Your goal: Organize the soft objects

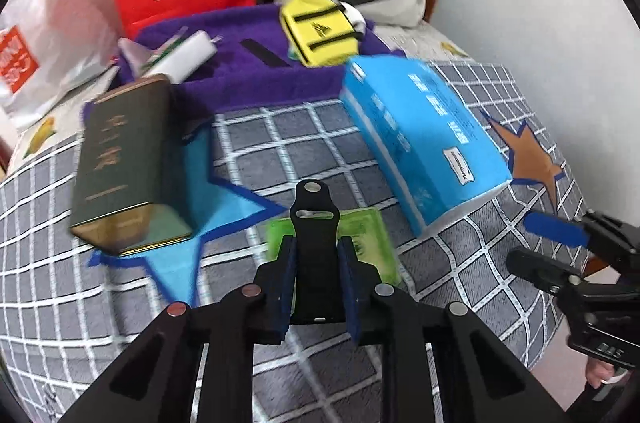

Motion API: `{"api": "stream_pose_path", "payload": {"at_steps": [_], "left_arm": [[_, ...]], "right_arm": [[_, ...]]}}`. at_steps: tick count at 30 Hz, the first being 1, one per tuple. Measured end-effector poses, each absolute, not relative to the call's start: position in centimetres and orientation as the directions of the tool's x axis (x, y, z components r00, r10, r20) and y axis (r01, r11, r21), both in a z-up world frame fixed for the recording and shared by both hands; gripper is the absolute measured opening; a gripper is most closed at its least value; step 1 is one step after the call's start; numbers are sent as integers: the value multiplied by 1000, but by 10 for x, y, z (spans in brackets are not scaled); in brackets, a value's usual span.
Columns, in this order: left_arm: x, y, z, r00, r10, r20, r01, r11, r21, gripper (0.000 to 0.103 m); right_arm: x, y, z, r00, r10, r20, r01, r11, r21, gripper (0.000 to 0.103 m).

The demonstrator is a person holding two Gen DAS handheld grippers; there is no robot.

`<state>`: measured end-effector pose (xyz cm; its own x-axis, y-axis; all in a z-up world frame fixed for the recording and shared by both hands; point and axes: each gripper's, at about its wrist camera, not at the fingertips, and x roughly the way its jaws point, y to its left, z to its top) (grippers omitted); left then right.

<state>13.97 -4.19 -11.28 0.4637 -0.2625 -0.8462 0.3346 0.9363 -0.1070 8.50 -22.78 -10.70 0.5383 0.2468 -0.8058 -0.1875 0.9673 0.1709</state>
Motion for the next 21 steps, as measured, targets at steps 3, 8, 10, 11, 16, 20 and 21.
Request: {"api": "stream_pose_path", "payload": {"at_steps": [3, 8, 10, 11, 16, 20, 21], "left_arm": [[132, -27, -106, 483, -256, -837, 318, 942, -105, 20], [117, 1, -103, 509, -243, -826, 276, 955, -111, 20], [113, 12, -106, 517, -225, -826, 254, 962, -103, 20], [112, 17, -107, 520, -216, -827, 244, 965, -98, 20], [107, 43, -115, 520, -209, -828, 204, 972, -117, 20], [105, 60, -120, 514, -223, -828, 194, 971, -141, 20], [104, 63, -121, 513, -227, -828, 193, 970, -147, 20]], "right_arm": [[86, -219, -109, 528, 264, -807, -208, 962, 179, 46], [93, -194, -117, 479, 346, -807, -257, 934, 248, 46], [96, -179, -122, 461, 362, -811, -271, 927, 259, 47], [97, -173, -123, 454, 363, -813, -274, 926, 260, 47], [104, -141, -130, 436, 371, -820, -262, 924, 279, 57], [110, -125, -133, 457, 342, -821, -239, 936, 257, 62], [112, -122, -134, 462, 330, -823, -225, 942, 251, 63]]}}
